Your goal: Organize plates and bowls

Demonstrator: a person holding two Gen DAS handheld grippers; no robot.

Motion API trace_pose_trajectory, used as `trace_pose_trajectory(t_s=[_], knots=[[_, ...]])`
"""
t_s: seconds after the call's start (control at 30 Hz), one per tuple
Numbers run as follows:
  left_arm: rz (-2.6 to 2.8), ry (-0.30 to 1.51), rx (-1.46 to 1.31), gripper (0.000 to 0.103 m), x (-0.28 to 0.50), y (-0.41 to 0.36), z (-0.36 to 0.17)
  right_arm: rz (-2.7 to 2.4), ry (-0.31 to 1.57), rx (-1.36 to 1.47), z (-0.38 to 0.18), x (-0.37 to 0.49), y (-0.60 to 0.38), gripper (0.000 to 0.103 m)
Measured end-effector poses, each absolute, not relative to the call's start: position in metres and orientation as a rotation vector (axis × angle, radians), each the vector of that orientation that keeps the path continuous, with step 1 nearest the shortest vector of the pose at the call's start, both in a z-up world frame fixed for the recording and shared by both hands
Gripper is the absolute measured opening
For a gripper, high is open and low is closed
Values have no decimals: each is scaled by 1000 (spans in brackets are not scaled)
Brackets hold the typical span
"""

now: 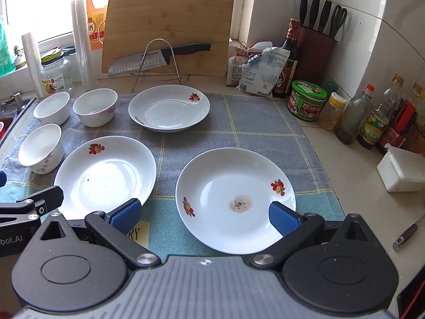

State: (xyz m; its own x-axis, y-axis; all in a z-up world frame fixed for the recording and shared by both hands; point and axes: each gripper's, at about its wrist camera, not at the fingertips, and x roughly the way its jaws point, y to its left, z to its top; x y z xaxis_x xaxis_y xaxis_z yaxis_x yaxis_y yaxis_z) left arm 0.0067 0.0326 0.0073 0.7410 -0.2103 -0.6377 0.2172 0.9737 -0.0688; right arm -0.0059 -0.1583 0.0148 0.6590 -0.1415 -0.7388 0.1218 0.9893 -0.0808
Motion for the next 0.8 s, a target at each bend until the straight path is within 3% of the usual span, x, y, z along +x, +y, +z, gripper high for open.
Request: trace_pose_trajectory(t_s=[0.4,0.8], knots=[[-553,649,46,102,7,7,-12,-230,771,68,15,-30,-210,103],[-670,714,218,102,1,-71,-60,-168,797,84,-7,-2,-265,103]])
